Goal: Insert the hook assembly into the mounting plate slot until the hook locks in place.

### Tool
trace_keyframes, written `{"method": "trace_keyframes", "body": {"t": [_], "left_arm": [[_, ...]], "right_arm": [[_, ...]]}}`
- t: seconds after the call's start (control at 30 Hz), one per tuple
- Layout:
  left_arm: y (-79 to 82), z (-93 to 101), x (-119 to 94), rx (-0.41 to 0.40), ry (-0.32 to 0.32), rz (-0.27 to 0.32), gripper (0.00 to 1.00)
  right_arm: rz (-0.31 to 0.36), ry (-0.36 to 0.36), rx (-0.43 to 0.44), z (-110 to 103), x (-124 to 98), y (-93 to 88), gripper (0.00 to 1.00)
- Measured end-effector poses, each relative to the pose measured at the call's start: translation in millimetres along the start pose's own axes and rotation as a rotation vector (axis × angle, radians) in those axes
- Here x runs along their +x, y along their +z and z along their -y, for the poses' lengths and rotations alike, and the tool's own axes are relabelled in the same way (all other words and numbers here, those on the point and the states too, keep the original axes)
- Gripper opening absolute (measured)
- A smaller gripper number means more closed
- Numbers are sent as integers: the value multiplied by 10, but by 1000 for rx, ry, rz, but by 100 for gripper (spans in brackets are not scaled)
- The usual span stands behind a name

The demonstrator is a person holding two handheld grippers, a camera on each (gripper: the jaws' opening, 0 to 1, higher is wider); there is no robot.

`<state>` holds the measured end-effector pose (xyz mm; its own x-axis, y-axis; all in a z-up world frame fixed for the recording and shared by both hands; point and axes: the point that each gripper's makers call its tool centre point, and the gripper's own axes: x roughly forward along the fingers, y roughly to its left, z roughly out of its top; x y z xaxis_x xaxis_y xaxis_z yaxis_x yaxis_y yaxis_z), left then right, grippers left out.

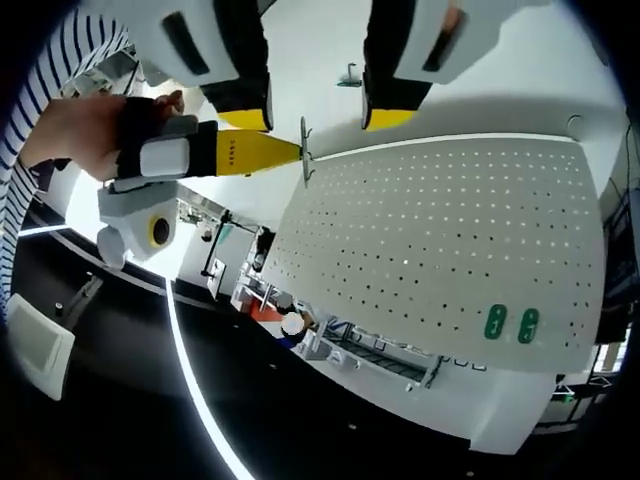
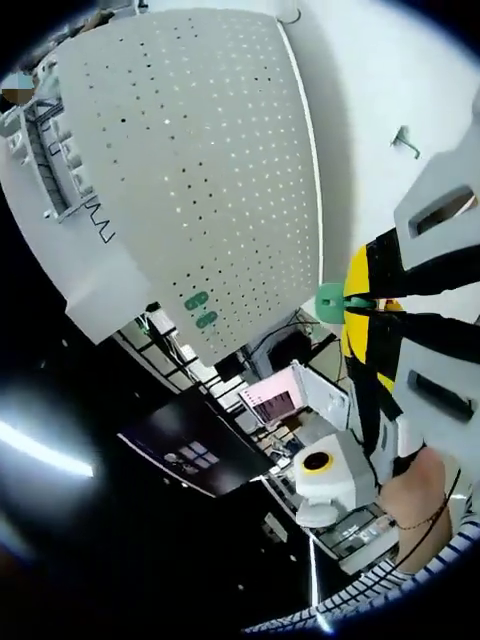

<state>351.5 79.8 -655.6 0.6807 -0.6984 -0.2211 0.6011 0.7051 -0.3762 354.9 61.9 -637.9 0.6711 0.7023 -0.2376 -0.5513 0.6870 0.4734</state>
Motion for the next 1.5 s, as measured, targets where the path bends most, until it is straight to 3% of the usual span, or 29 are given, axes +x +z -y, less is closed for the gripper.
{"method": "trace_keyframes", "body": {"t": [0.2,0.53,0.97,1.17,1.3,1.5], "left_arm": [[54,-44,-48,-25,0,22,60],[100,-137,-113,-110,0,59,76],[193,-357,-287,-129,66,103,84],[163,-489,-388,-123,108,96,87],[118,-562,-417,-103,138,77,89],[65,-641,-461,-77,169,59,93]], "right_arm": [[11,3,-18,-30,21,57,0],[48,-18,-98,-23,89,177,0],[156,-116,-287,-37,264,390,0],[235,-196,-379,-23,404,600,0],[276,-227,-393,-29,493,702,0],[297,-268,-434,-21,658,831,0]]}}
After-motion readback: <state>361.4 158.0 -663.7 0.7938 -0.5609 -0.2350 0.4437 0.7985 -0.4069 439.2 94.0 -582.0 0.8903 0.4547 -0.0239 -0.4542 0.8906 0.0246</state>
